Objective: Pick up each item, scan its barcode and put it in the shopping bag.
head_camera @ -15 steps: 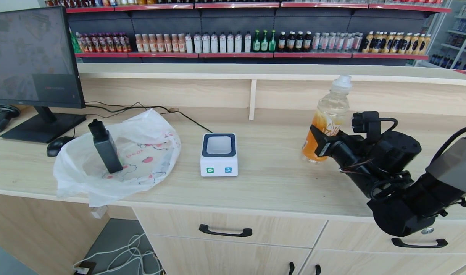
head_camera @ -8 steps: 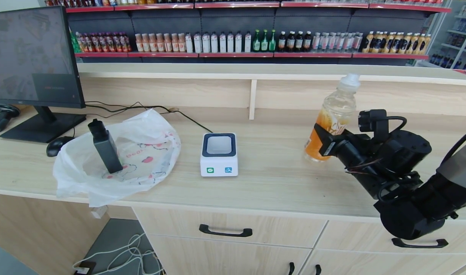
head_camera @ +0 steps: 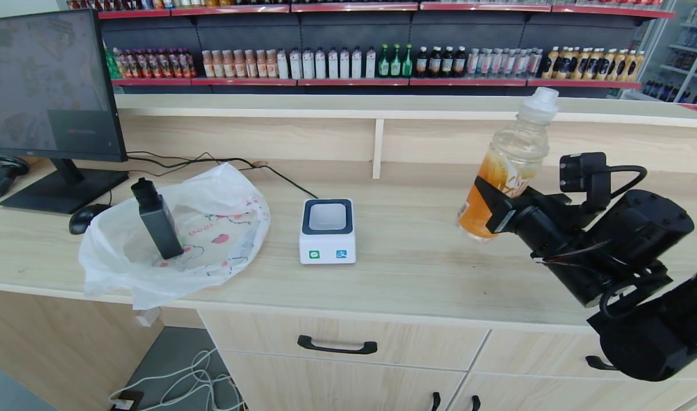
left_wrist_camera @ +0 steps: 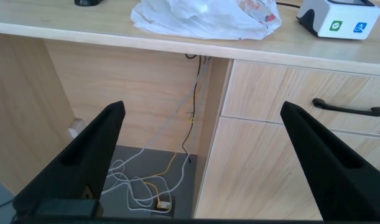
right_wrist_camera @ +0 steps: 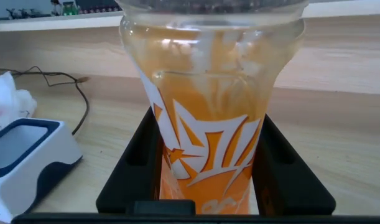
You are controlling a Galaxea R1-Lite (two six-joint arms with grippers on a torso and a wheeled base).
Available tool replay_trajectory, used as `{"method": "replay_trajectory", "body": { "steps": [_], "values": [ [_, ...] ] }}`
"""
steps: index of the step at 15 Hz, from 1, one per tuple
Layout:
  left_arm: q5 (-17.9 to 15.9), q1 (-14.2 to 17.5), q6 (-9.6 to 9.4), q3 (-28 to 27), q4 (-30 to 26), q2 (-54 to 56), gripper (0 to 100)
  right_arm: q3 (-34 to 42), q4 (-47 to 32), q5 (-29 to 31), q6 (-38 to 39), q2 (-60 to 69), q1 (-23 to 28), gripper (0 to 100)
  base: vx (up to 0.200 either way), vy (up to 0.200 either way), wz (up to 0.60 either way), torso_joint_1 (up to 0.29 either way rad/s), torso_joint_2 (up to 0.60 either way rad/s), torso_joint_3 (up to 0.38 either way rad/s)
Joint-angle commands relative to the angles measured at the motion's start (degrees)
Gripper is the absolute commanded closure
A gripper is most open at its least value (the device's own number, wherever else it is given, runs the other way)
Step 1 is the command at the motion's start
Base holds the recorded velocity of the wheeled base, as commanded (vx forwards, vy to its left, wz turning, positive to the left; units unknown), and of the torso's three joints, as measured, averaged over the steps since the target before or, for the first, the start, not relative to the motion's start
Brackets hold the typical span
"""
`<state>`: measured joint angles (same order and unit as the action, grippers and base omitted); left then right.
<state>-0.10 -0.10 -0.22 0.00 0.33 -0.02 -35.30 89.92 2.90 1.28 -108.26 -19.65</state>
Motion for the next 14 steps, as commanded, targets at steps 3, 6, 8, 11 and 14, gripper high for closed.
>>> {"method": "replay_trajectory", "body": {
  "steps": [3, 6, 8, 11, 14],
  "values": [
    [0.01, 0.01, 0.04, 0.0, 0.02, 0.02, 0, 4.89, 0.08, 0.0, -0.14, 8.86, -10.76, 100, 0.0, 0.0, 0.0, 0.0, 0.0, 0.0],
    [0.01, 0.01, 0.04, 0.0, 0.02, 0.02, 0, 10.34, 0.08, -0.18, 1.01, 13.52, -15.24, 100, 0.0, 0.0, 0.0, 0.0, 0.0, 0.0],
    [0.01, 0.01, 0.04, 0.0, 0.02, 0.02, 0, 12.72, 0.08, -0.18, 2.68, 15.8, -19.55, 100, 0.0, 0.0, 0.0, 0.0, 0.0, 0.0],
    [0.01, 0.01, 0.04, 0.0, -0.07, 0.02, 0, 15.62, 0.08, -0.18, 7.42, 19.76, -27.72, 100, 0.0, 0.0, 0.0, 0.0, 0.0, 0.0],
    [0.01, 0.01, 0.04, 0.0, -0.07, 0.02, 0, 15.44, 0.08, -2.81, 11.55, 20.55, -28.86, 100, 0.0, 0.0, 0.0, 0.0, 0.0, 0.0]
  ]
}}
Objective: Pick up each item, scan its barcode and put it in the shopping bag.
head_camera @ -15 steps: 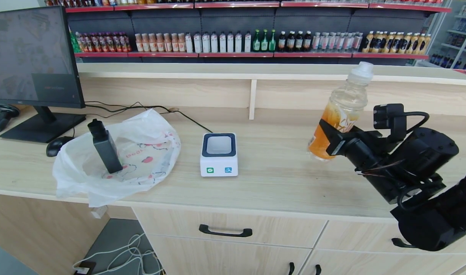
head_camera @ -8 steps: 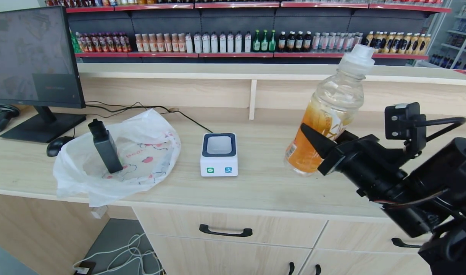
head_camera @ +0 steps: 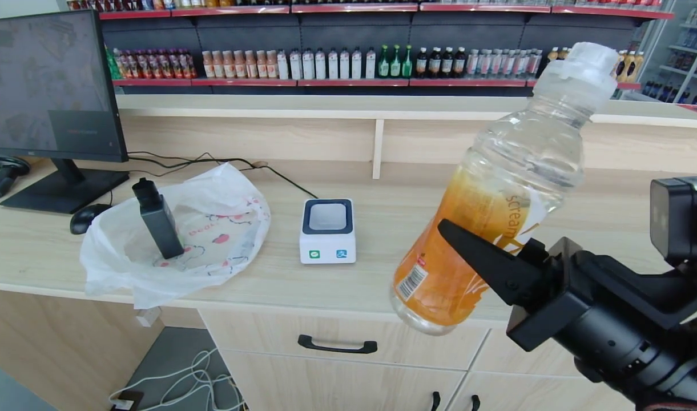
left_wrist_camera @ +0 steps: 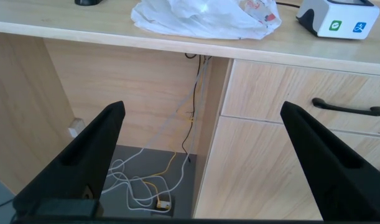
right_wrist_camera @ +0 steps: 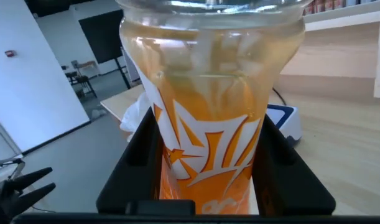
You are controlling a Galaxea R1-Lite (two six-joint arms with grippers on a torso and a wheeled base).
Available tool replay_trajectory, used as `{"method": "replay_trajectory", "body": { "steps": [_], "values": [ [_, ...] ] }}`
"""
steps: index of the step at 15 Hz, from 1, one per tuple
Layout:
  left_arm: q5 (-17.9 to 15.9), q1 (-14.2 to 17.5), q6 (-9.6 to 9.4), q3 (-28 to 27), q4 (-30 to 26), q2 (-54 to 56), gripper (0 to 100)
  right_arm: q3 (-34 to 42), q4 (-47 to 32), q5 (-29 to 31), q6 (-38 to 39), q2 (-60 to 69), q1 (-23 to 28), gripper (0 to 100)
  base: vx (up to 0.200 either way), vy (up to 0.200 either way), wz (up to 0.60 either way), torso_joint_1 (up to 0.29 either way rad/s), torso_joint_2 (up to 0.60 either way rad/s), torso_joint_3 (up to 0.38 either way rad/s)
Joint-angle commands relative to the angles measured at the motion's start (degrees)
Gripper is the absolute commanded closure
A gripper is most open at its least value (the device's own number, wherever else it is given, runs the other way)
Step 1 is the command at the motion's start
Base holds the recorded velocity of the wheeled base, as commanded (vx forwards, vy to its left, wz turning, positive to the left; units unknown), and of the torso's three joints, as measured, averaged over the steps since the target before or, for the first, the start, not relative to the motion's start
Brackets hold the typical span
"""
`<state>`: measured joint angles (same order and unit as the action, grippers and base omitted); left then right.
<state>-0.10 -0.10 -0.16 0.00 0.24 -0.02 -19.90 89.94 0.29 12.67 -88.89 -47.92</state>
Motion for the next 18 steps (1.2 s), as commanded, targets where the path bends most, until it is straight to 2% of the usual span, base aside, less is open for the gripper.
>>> {"method": "replay_trajectory", "body": {
  "steps": [1, 5, 7, 10, 14, 18],
  "values": [
    [0.01, 0.01, -0.02, 0.0, 0.02, 0.02, 0, 0.21, 0.06, -1.0, 1.75, 1.27, -0.59, 100, 0.0, 0.0, 0.0, 0.0, 0.0, 0.0],
    [0.01, 0.01, -0.02, 0.0, 0.02, 0.02, 0, -0.67, 0.06, -1.35, 9.48, 2.15, -0.59, 100, 0.0, 0.0, 0.0, 0.0, 0.0, 0.0],
    [0.01, 0.01, -0.02, 0.0, 0.02, 0.02, 0, -0.14, 0.06, -3.72, 12.65, 3.73, -0.77, 100, 0.0, 0.0, 0.0, 0.0, 0.0, 0.0],
    [0.01, 0.01, -0.02, 0.0, 0.02, 0.02, 0, 0.47, 0.06, -7.15, 13.7, 4.87, -0.68, 100, 0.0, 0.0, 0.0, 0.0, 0.0, 0.0],
    [0.01, 0.01, -0.02, 0.0, 0.02, 0.02, 0, 0.21, 0.06, -7.41, 18.18, 5.93, -1.3, 100, 0.0, 0.0, 0.0, 0.0, 0.0, 0.0],
    [0.01, 0.01, -0.11, 0.0, 0.02, 0.02, 0, -0.5, 0.06, -7.41, 22.05, 8.12, -4.46, 100, 0.0, 0.0, 0.0, 0.0, 0.0, 0.0]
  ]
}}
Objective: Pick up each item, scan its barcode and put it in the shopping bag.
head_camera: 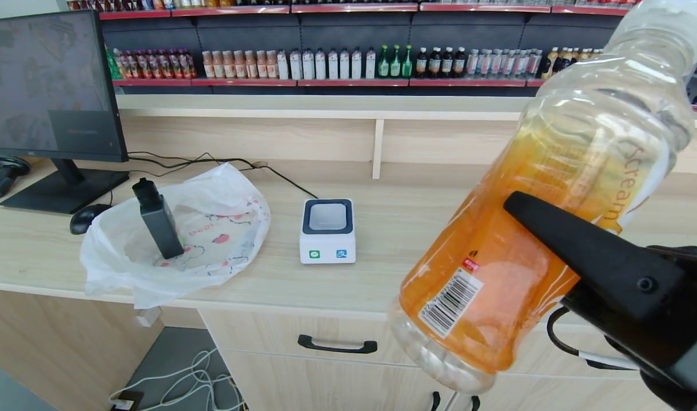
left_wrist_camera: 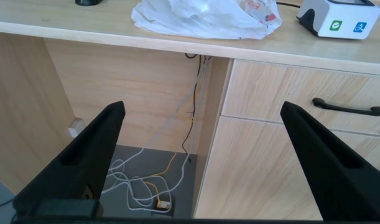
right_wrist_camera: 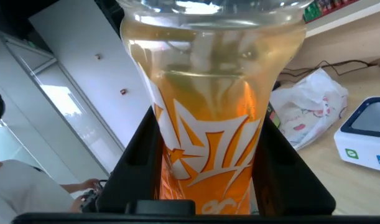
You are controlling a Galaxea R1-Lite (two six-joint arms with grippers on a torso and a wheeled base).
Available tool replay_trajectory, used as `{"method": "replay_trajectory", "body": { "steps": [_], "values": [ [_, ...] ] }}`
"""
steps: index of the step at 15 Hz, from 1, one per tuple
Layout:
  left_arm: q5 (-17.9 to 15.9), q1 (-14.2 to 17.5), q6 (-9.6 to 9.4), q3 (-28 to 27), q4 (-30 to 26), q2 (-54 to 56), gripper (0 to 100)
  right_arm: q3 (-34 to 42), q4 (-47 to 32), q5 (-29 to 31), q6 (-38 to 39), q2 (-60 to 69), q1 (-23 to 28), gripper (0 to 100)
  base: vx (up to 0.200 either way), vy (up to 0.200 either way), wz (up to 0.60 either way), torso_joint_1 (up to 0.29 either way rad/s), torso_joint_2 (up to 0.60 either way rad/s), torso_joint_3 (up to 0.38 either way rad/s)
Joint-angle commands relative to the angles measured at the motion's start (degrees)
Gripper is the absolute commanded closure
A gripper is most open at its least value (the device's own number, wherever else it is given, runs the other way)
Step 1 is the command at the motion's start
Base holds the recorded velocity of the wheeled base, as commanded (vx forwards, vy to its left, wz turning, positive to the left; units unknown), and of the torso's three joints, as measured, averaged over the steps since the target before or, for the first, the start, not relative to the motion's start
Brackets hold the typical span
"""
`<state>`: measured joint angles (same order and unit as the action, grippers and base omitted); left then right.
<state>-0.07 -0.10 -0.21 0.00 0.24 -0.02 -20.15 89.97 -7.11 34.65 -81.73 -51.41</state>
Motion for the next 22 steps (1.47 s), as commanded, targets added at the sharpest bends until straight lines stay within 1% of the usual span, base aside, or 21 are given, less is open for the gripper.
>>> {"method": "replay_trajectory", "body": {
  "steps": [1, 4, 15, 16, 20, 22],
  "values": [
    [-0.01, 0.01, -0.06, 0.0, 0.02, 0.02, 0, -0.59, 0.03, -0.01, 1.04, 1.22, -1.68, 100, 0.0, 0.0, 0.0, 0.0, 0.0, 0.0],
    [-0.01, 0.01, 0.03, 0.0, 0.02, 0.02, 0, -1.21, 0.03, -0.01, 1.04, 1.48, -4.4, 100, 0.0, 0.0, 0.0, 0.0, 0.0, 0.0],
    [-0.01, 0.01, 0.12, 0.0, 0.02, 0.02, 0, -1.12, 0.03, -0.01, 1.48, 2.01, -4.31, 100, 0.0, 0.0, 0.0, 0.0, 0.0, 0.0],
    [-0.01, 0.01, 0.12, 0.0, 0.02, 0.02, 0, -1.12, 0.03, -0.01, 1.21, 1.66, -3.79, 100, 0.0, 0.0, 0.0, 0.0, 0.0, 0.0],
    [-0.01, 0.01, 0.21, 0.0, 0.02, 0.02, 0, -5.51, 0.03, -0.1, -4.32, -2.3, 3.68, 100, 0.0, 0.0, 0.0, 0.0, 0.0, 0.0],
    [-0.01, 0.01, 0.3, 0.0, 0.02, 0.02, 0, -7.1, 0.03, -0.28, -10.56, -5.64, 9.13, 100, 0.0, 0.0, 0.0, 0.0, 0.0, 0.0]
  ]
}}
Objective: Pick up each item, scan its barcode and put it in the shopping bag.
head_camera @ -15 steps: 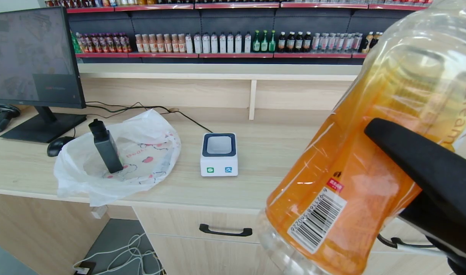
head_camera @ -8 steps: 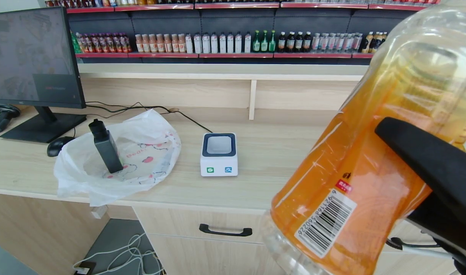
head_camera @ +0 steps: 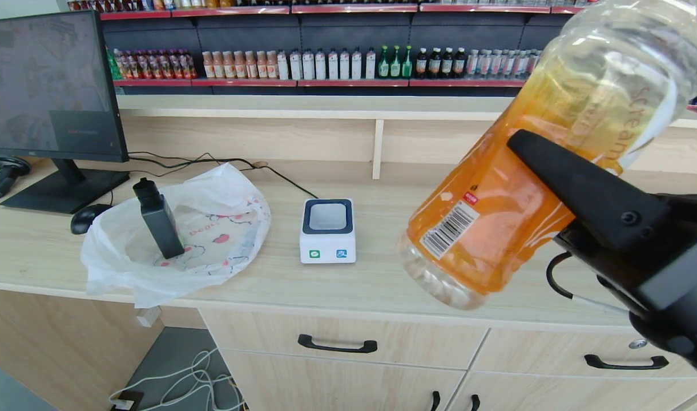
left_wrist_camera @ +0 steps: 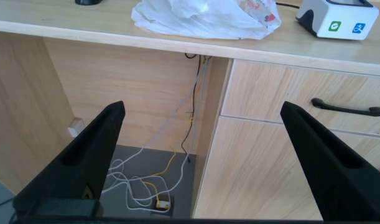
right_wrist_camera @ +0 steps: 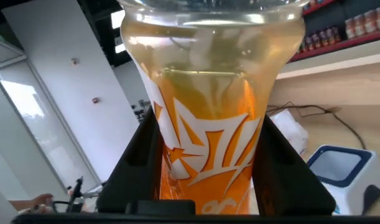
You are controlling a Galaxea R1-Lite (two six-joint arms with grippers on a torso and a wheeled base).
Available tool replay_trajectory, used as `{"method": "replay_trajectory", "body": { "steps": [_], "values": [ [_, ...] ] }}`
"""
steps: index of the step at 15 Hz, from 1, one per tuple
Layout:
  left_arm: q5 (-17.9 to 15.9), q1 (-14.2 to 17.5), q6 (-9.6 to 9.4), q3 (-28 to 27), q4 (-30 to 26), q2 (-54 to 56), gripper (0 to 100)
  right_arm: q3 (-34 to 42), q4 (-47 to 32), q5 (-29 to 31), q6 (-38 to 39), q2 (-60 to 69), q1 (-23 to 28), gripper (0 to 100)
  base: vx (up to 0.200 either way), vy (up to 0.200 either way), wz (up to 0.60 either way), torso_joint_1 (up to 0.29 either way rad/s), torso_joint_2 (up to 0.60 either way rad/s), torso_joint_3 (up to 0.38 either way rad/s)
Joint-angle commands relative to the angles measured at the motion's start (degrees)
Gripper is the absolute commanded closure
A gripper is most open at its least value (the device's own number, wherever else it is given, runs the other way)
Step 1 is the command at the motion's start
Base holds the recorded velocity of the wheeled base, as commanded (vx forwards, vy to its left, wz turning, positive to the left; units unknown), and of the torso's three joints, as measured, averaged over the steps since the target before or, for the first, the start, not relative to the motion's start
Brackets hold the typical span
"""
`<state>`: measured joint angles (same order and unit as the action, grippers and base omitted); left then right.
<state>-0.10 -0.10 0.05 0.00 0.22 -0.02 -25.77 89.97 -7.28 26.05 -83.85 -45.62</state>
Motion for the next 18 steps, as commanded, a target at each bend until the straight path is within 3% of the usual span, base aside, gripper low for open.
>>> {"method": "replay_trajectory", "body": {
  "steps": [1, 3, 6, 7, 8, 15, 18],
  "values": [
    [0.01, 0.01, 0.04, 0.0, 0.04, 0.02, 0, -2.53, 0.03, -0.11, -3.99, -4.48, 4.92, 100, 0.0, 0.0, 0.0, 0.0, 0.0, 0.0],
    [0.01, 0.01, -0.05, 0.0, -0.04, 0.02, 0, -6.84, 0.03, -0.02, -12.87, -9.49, 10.37, 100, 0.0, 0.0, 0.0, 0.0, 0.0, 0.0],
    [0.1, 0.01, 0.21, 0.0, -0.04, 0.02, 0, -6.66, 0.03, 0.33, -22.54, -12.48, 15.73, 100, 0.0, 0.0, 0.0, 0.0, 0.0, 0.0],
    [0.1, 0.01, 0.39, 0.0, 0.04, 0.02, 0, -7.1, 0.03, 0.6, -28.51, -13.8, 22.24, 100, 0.0, 0.0, 0.0, 0.0, 0.0, 0.0],
    [0.1, 0.01, 0.39, 0.0, 0.04, 0.02, 0, -6.92, 0.03, 0.6, -30.8, -14.24, 24.44, 100, 0.0, 0.0, 0.0, 0.0, 0.0, 0.0],
    [0.1, 0.01, 0.39, 0.0, 0.04, 0.02, 0, -5.08, 0.03, 0.69, -31.59, -14.85, 28.3, 100, 0.0, 0.0, 0.0, 0.0, 0.0, 0.0],
    [0.1, 0.01, 0.39, 0.0, 0.04, 0.02, 0, -5.43, 0.03, 0.69, -31.59, -15.56, 28.04, 100, 0.0, 0.2, 0.0, 0.007, 0.0, 0.001]
  ]
}}
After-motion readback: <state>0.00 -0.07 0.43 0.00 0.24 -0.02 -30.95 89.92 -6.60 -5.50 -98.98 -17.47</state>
